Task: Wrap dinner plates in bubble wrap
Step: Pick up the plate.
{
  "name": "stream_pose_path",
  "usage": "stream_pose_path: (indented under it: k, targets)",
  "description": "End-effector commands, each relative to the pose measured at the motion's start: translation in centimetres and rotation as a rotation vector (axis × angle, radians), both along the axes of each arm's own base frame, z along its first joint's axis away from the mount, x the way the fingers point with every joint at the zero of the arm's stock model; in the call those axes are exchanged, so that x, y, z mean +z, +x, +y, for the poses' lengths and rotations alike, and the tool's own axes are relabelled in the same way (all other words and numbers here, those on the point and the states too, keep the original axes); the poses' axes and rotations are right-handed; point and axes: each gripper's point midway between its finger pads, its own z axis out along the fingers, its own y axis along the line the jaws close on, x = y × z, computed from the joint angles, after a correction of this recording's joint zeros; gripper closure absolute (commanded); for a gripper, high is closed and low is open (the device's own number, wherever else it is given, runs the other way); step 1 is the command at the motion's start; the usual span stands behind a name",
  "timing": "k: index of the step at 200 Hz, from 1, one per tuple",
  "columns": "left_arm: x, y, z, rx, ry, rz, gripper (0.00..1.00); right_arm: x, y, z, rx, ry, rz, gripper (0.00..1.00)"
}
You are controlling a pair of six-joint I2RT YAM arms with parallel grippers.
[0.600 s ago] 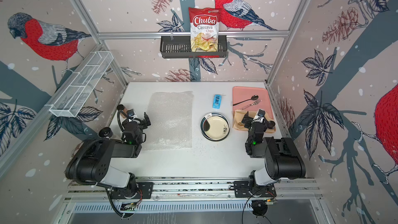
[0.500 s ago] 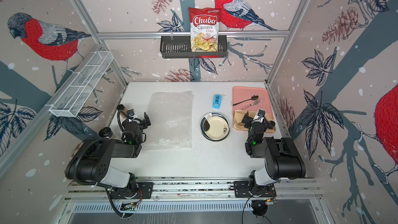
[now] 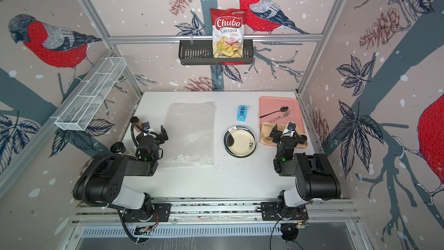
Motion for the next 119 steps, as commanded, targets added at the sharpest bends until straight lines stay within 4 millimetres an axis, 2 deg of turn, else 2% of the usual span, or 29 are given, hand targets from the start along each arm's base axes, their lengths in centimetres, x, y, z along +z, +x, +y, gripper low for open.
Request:
stream_pose_path:
  k: [1,78,91,119]
  targets:
    - [0.7,0.1,0.2,0.010,-0.001,-0.026,0.02,0.7,0.0,-0.2,-0.014,0.002,-0.030,0.00]
    - [0.7,0.2,0.2,0.009,-0.002,-0.026,0.02,0.7,0.0,-0.1,0.003,0.011,-0.031,0.00]
    - [0.7,0.1,0.2,0.010,-0.001,-0.029,0.02,1.4,0.1,-0.4,-0.004,0.016,-0.053,0.00]
    - [1.4,0.6,0.2,0.013,0.003,-0.014,0.03,3.0,1.8,1.4,0.100,0.030,0.049,0.00]
